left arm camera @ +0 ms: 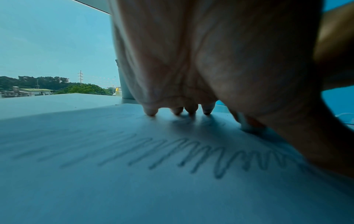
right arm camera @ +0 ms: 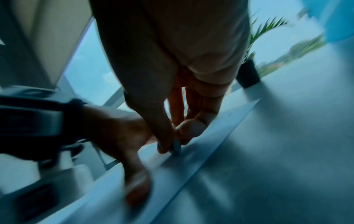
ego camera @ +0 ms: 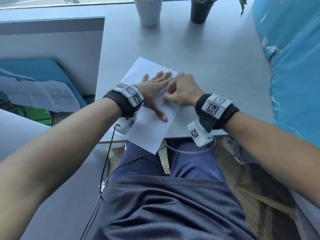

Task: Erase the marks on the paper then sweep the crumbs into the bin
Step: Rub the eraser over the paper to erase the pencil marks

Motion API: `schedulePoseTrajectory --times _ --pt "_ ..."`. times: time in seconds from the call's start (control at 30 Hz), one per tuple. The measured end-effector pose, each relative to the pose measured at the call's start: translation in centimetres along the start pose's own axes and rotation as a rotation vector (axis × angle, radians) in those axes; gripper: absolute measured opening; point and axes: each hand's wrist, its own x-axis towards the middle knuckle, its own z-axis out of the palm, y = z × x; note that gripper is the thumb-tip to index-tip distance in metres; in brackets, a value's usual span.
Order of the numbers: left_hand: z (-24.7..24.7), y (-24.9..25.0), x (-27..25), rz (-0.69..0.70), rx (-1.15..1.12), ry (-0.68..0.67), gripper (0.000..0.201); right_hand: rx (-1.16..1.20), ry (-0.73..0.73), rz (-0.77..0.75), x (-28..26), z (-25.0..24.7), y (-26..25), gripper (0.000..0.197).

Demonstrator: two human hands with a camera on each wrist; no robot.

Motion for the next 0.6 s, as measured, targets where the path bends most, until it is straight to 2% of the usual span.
schedulePoseTrajectory --times 0.07,0.17,0.23,0.33,0.4,0.53,0.6 --pt "0.1 0.0 0.0 -0.001 -0.001 -0.005 0.156 0.0 -0.074 -0.035 -0.8 0.3 -0.4 0.01" --pt "0.1 0.0 -0.2 0.0 -0.012 0.008 0.155 0.069 0.121 0.104 1.6 -2.2 1.2 0.015" --pt "0.1 0.0 -0.1 0.001 -0.011 0.012 0.155 0.059 0.17 0.127 1.8 -2.4 1.3 0.014" --pt "0.0 0.1 0.1 -0.002 0.003 0.001 0.157 -0.002 -0.024 -0.009 -1.2 0.9 -0.6 0.008" --pt "0.1 0.1 0.1 -0.005 0.005 -0.009 0.157 -0.02 -0.087 -0.053 -1.8 1.3 -0.8 0.009" --pt "0.0 0.1 -0.2 -0.005 -0.002 -0.001 0.156 0.018 0.118 0.106 2.0 -2.7 1.3 0.016" --pt "0.0 0.0 -0.1 -0.008 -0.002 0.004 0.157 -0.006 0.139 0.105 2.0 -2.2 1.1 0.016"
